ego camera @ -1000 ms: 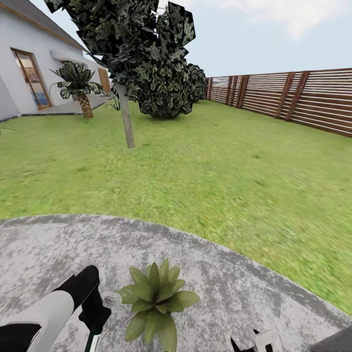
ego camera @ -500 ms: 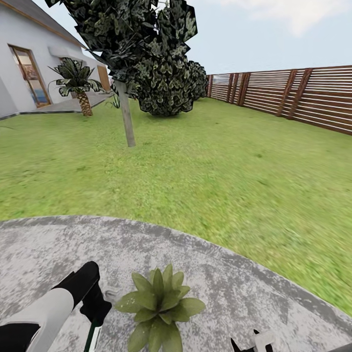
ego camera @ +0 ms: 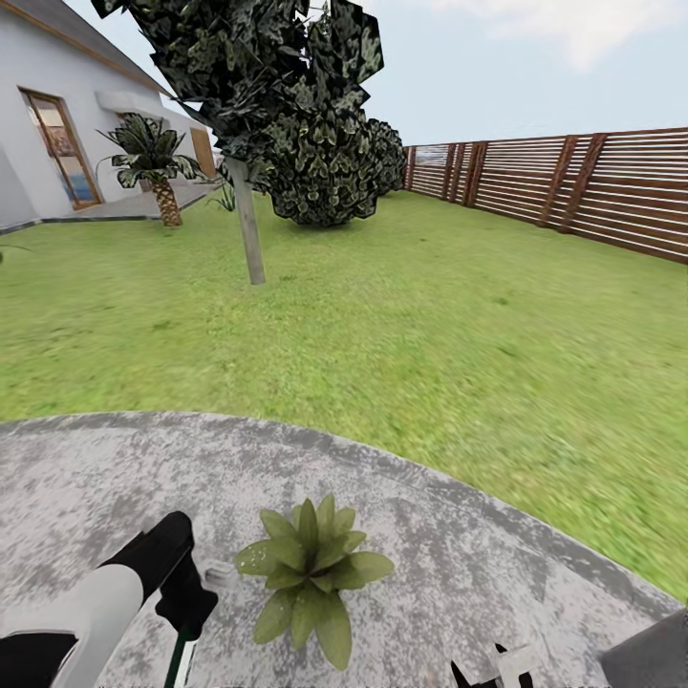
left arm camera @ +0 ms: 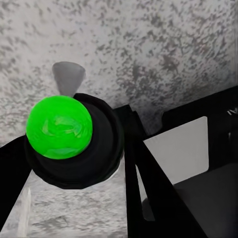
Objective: Pick up the pesticide atomizer in the garden and spray insectifuge to fully cover both potted plants in the garden.
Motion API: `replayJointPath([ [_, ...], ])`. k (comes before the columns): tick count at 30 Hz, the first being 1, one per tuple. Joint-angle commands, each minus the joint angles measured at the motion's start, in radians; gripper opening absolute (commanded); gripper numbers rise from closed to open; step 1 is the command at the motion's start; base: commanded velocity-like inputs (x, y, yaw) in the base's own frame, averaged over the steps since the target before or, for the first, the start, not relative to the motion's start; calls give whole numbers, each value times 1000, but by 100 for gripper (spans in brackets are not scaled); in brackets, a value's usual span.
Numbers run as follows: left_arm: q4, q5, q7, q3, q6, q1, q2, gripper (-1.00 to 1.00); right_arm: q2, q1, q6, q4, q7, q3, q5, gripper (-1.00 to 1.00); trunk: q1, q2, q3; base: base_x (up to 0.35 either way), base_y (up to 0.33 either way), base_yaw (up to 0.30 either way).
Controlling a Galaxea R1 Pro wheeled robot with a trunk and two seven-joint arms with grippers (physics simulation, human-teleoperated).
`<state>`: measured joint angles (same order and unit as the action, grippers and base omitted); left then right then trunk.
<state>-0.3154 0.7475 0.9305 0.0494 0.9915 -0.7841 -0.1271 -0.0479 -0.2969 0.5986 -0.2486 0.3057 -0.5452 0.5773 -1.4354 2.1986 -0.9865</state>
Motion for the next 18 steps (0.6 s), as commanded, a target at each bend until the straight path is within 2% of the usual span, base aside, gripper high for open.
replayJointPath([
  [1,-5,5,8,4,4,0,1,-100,0,-1,3,0,8,-9,3,100,0,0,-1,-28,-7,0],
  [5,-23,-1,12,5,6,-4,12,-100,0,-1,3,0,9,-9,3,100,0,0,-1,-8,-2,0],
  [7,-60,-2,12,5,10,-9,28,-100,0,-1,3,0,9,-9,3,100,0,0,-1,-2,0,0],
  [10,-92,-6,14,6,16,-19,38,-100,0,-1,3,0,9,-9,3,100,0,0,-1,0,0,0],
  [15,-95,-7,16,6,19,-47,53,-100,0,-1,3,0,8,-9,3,100,0,0,-1,0,0,0],
  [18,-88,-1,16,11,13,-45,56,-100,0,-1,3,0,8,-9,3,100,0,0,-1,0,0,0],
])
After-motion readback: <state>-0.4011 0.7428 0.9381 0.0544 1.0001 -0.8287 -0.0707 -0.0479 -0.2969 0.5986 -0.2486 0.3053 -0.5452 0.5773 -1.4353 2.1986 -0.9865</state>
